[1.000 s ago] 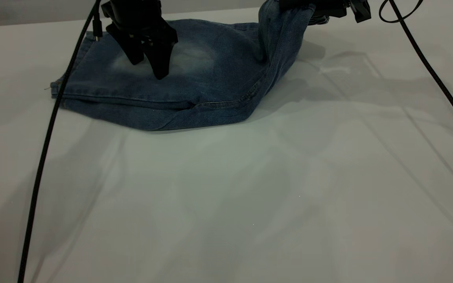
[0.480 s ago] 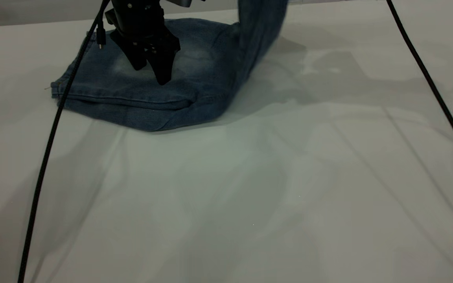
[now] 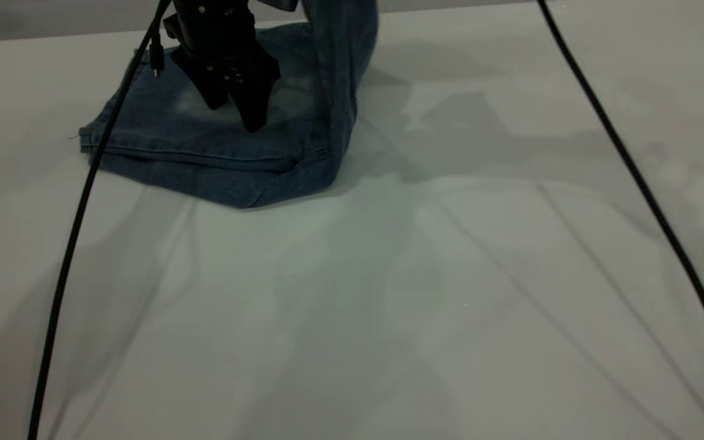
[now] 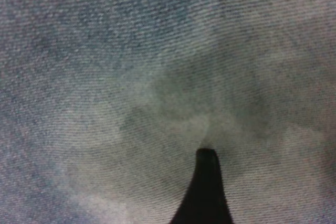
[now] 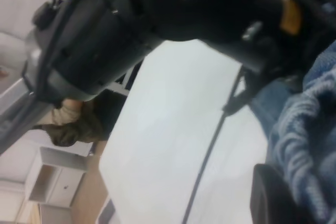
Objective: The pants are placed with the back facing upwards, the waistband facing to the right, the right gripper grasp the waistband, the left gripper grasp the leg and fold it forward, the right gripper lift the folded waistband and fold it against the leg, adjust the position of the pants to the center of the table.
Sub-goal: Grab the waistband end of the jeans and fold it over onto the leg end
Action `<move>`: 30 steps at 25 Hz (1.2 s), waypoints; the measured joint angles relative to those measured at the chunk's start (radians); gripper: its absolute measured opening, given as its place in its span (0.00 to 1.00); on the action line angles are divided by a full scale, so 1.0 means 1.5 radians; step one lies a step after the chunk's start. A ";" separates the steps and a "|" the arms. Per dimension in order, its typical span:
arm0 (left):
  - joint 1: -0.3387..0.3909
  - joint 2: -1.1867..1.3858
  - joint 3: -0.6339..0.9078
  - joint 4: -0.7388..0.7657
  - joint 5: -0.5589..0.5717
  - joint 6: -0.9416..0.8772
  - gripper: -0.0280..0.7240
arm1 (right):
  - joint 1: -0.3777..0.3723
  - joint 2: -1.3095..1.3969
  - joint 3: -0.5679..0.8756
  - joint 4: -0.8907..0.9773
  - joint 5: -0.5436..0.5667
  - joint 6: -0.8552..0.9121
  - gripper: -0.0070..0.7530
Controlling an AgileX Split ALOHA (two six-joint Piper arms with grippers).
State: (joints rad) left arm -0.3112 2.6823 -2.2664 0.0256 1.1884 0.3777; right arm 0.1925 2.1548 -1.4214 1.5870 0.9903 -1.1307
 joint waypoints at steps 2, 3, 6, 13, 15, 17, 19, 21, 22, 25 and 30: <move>0.000 0.000 0.000 -0.001 0.004 0.000 0.77 | 0.001 0.000 -0.003 0.002 0.001 0.000 0.11; 0.000 -0.001 0.000 -0.001 0.006 0.000 0.77 | 0.000 0.000 -0.004 0.005 -0.002 0.000 0.11; 0.000 -0.008 0.000 -0.001 0.014 0.000 0.77 | -0.002 0.000 -0.004 0.004 -0.006 0.000 0.11; 0.000 -0.041 -0.034 0.002 0.027 0.000 0.77 | -0.002 0.000 -0.004 0.003 -0.016 0.000 0.11; 0.000 -0.048 -0.055 0.003 0.027 0.000 0.77 | -0.002 0.000 -0.004 -0.002 -0.017 0.000 0.11; 0.000 -0.060 -0.078 0.003 0.027 -0.001 0.77 | -0.002 0.000 -0.004 -0.002 -0.019 0.000 0.11; 0.000 -0.077 -0.094 0.003 0.025 -0.001 0.77 | -0.002 0.000 -0.004 -0.007 -0.021 0.000 0.11; 0.000 -0.098 -0.112 0.003 0.025 -0.014 0.77 | -0.002 0.000 -0.004 -0.008 -0.021 0.000 0.11; 0.000 -0.107 -0.119 0.003 0.025 -0.020 0.77 | -0.002 0.000 -0.004 -0.008 -0.022 0.000 0.11; 0.000 -0.148 -0.143 0.004 0.025 -0.036 0.77 | 0.003 0.001 -0.004 -0.010 -0.032 -0.001 0.11; -0.001 -0.215 -0.177 -0.017 0.025 -0.037 0.77 | 0.032 0.004 -0.007 -0.006 -0.064 -0.003 0.11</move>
State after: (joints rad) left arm -0.3122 2.3602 -2.5316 0.0000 1.2258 0.3228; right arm 0.2403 2.1615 -1.4321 1.5776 0.8940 -1.1347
